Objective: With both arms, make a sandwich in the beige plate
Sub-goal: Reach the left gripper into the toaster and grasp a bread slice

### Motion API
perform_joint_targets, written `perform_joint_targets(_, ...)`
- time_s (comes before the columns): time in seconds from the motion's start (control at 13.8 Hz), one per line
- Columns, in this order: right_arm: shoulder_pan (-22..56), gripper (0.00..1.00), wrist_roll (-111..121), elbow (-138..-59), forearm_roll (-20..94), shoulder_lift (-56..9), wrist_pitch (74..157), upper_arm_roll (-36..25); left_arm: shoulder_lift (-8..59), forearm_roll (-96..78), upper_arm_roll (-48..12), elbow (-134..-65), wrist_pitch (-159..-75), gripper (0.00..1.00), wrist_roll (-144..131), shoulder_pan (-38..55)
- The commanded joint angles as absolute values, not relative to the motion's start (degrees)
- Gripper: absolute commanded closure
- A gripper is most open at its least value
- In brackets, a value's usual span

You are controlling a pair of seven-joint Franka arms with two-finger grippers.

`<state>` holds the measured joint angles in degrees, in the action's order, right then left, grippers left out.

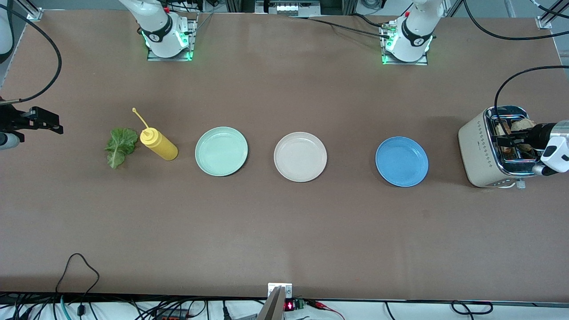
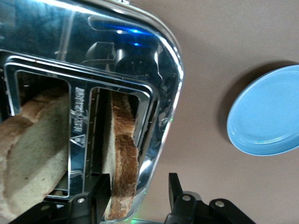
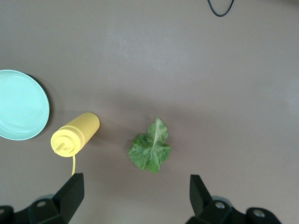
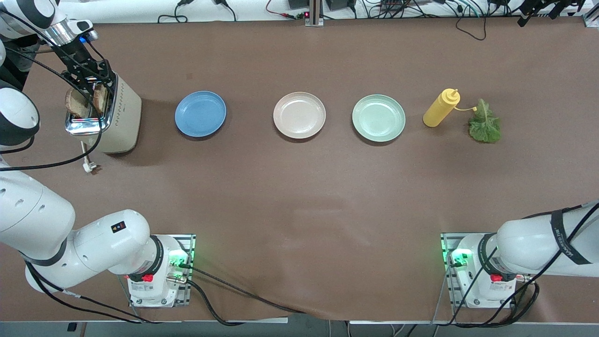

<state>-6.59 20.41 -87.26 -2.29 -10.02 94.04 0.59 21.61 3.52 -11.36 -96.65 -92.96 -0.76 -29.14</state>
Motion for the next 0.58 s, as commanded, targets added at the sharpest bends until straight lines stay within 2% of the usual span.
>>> perform_joint_targets(0.0,-6.9,0.0,20.9,-87.4,-1.4,-9.7,94.0,0.6,21.5,5.3,-11.9,-96.9,-93.1,0.56,-0.5,-29.6)
perform_joint_targets(0.29,-7.1,0.0,21.1,-87.4,-1.4,-9.7,93.7,0.4,21.8,5.4,-11.8,-96.7,-93.2,0.81,-0.5,-30.5)
perform_joint_targets(0.51,-7.0,0.0,21.0,-87.4,-1.4,-9.8,93.6,0.4,21.8,5.4,-11.8,-96.6,-93.2,0.95,0.3,-30.8)
